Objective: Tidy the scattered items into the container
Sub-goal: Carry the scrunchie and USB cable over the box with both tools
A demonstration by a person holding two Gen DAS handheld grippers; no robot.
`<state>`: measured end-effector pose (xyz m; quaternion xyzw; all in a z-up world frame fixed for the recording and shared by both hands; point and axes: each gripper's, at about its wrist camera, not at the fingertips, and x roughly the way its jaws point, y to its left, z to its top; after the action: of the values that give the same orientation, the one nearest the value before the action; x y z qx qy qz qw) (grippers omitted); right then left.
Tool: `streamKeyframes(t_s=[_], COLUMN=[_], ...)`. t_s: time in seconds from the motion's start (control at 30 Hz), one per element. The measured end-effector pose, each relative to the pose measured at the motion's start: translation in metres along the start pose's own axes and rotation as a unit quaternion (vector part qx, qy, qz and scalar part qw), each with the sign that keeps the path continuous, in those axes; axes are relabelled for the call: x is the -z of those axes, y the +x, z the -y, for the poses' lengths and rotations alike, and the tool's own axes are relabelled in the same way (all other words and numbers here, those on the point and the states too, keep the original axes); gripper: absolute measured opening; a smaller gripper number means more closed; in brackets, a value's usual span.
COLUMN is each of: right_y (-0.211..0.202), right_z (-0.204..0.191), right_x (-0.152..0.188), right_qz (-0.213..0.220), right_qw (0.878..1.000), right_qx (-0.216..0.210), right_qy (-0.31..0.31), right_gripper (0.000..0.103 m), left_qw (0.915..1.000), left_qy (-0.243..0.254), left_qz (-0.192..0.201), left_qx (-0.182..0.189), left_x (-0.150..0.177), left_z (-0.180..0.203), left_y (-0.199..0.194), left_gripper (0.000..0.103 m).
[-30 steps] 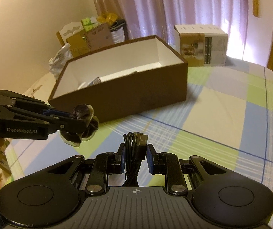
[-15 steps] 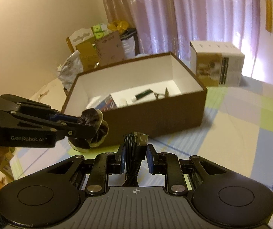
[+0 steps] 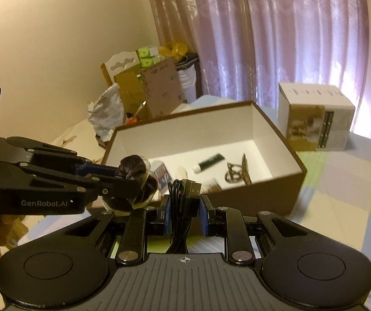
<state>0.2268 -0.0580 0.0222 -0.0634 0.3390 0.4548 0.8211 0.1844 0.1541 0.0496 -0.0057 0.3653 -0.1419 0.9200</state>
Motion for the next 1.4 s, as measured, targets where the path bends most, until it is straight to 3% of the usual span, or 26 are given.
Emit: streamKeyframes(t_s=[0.7,1.1,1.4], right_y=[0.076,0.116,0.146], right_z=[0.013,0.050,0.085], right_x=[-0.080,-0.077,-0.067], right_qz=[0.025,-0.002,-0.062], right_qw=[0.999,0.999,0.995], right_qx=[0.013,0.047,0.072], right_qy=[-0.019,-0.021,-0.037], right_gripper=[0.019,0.019,0.019], left_qw=[0.9998,1.0000,0.9991], left_qy=[0.011,0.002,-0.020], left_qz=[0.015,-0.006,-0.035], left_qx=[-0.006,0.005,0.011], left_x=[-0.055,-0.067,-0.070], left_z=[-0.067,-0.084,-0.094], left_y=[0.040,0.083,0.120], left_gripper=[0.015,0.015,0.015])
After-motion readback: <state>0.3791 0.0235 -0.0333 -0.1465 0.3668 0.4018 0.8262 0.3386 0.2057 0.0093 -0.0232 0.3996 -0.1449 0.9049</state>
